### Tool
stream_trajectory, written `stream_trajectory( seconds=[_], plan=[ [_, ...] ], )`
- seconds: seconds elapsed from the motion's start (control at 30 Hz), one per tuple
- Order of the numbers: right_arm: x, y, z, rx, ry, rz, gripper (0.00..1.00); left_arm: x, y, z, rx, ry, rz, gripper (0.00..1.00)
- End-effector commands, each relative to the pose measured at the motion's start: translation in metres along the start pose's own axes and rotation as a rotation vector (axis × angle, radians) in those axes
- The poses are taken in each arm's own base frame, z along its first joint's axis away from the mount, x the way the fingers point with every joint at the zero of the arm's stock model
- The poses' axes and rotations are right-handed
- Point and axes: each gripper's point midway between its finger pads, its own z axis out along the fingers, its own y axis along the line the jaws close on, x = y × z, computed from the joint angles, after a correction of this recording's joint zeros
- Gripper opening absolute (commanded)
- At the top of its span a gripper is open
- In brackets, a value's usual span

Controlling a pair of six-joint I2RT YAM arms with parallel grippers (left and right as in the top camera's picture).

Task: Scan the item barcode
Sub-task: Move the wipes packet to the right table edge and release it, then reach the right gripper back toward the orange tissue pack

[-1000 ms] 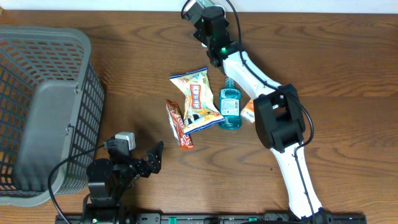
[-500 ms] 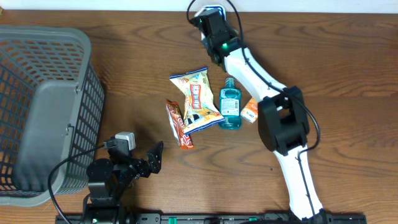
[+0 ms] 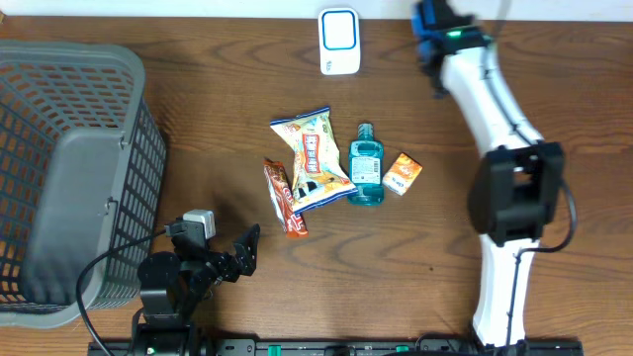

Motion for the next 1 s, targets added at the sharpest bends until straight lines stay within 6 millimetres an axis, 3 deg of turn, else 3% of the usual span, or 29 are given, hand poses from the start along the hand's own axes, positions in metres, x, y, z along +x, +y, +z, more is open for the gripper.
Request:
stream_trajectory(
  seconds=[0.0, 0.1, 0.23, 0.5, 0.6, 0.63, 0.67, 0.7, 0.83, 0.97],
  plan=[
    [0.021, -0.057, 0.038, 0.118, 0.104, 0.214, 0.01, 0.012, 0.001, 0.002, 0.003, 0.039, -0.024, 0.98],
    [0.048, -0.1, 0.064, 0.192, 0.208, 0.359, 0.01, 0.012, 0.001, 0.002, 0.003, 0.039, -0.024, 0.98],
    [0.085, -0.141, 0.094, 0.279, 0.311, 0.507, 0.01, 0.012, 0.001, 0.002, 0.003, 0.039, -0.024, 0.98],
    [0.163, -0.204, 0.137, 0.42, 0.485, 0.678, 0.04, 0.012, 0.001, 0.002, 0.003, 0.039, -0.024, 0.98],
    [0.18, -0.226, 0.139, 0.455, 0.534, 0.724, 0.18, 0.012, 0.001, 0.002, 0.003, 0.039, -0.024, 0.98],
    [0.185, -0.233, 0.139, 0.467, 0.547, 0.74, 0.34, 0.012, 0.001, 0.002, 0.003, 0.039, -0.024, 0.98],
    [0.19, -0.239, 0.139, 0.476, 0.561, 0.75, 0.94, 0.012, 0.001, 0.002, 0.003, 0.039, -0.024, 0.99],
    [0.194, -0.244, 0.137, 0.482, 0.571, 0.755, 0.99, 0.012, 0.001, 0.002, 0.003, 0.039, -0.024, 0.98],
    [0.198, -0.257, 0.122, 0.51, 0.582, 0.832, 0.99, 0.012, 0.001, 0.002, 0.003, 0.039, -0.024, 0.99],
    [0.175, -0.263, 0.095, 0.456, 0.515, 0.9, 0.99, 0.012, 0.001, 0.002, 0.003, 0.039, -0.024, 0.98]
  ],
)
